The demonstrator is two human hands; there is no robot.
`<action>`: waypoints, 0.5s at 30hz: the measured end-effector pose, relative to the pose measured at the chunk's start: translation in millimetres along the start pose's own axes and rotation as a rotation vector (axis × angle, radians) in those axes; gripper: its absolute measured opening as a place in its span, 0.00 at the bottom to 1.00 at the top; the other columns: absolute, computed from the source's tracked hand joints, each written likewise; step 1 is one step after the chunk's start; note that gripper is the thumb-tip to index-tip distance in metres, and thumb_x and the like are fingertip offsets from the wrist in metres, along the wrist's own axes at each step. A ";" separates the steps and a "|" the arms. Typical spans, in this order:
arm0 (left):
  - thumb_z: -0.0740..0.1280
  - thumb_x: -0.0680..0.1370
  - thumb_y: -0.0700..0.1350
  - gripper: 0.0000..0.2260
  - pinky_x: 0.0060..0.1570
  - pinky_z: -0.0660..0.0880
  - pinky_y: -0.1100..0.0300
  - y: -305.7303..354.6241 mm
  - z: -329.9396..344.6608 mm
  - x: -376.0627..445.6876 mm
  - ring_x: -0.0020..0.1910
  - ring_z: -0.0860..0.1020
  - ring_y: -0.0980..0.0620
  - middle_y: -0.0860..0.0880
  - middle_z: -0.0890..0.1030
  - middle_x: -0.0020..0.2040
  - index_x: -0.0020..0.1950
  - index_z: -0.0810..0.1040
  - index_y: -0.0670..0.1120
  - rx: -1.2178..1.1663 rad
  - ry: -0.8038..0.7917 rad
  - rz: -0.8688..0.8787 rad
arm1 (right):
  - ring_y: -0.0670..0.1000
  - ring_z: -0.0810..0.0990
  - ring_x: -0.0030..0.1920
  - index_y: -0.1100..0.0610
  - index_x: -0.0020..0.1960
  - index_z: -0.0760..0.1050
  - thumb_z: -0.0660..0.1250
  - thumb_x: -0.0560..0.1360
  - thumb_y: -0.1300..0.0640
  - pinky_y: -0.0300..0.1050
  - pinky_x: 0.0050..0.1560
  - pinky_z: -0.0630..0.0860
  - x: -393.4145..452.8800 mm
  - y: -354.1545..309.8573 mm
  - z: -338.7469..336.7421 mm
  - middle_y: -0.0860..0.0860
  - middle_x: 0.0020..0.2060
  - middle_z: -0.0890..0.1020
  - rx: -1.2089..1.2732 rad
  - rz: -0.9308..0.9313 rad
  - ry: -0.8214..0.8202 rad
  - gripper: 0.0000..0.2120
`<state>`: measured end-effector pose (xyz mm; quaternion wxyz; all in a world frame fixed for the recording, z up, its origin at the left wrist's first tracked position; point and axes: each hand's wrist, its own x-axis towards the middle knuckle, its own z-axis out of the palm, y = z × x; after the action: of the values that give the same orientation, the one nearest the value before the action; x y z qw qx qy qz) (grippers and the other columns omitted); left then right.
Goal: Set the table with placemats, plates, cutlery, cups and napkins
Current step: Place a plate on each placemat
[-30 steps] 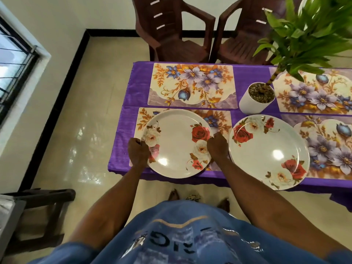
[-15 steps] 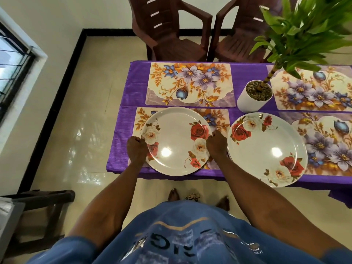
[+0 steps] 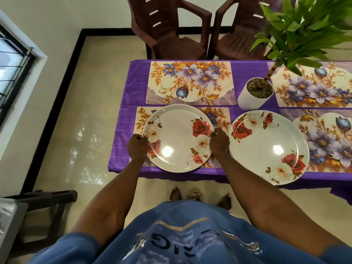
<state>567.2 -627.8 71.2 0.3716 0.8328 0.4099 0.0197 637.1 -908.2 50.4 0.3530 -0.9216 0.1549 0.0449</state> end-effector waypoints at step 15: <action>0.70 0.77 0.52 0.14 0.41 0.73 0.59 -8.6 1.4 8.8 0.42 0.80 0.49 0.45 0.83 0.44 0.50 0.82 0.41 -0.025 -0.050 0.009 | 0.62 0.79 0.58 0.63 0.67 0.69 0.56 0.84 0.56 0.52 0.54 0.76 -0.3 -11.0 -1.7 0.61 0.59 0.79 -0.126 0.073 -0.041 0.16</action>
<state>567.7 -619.2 62.3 0.3919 0.8302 0.3964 0.0060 640.3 -901.5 58.7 0.2956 -0.9347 0.1778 0.0863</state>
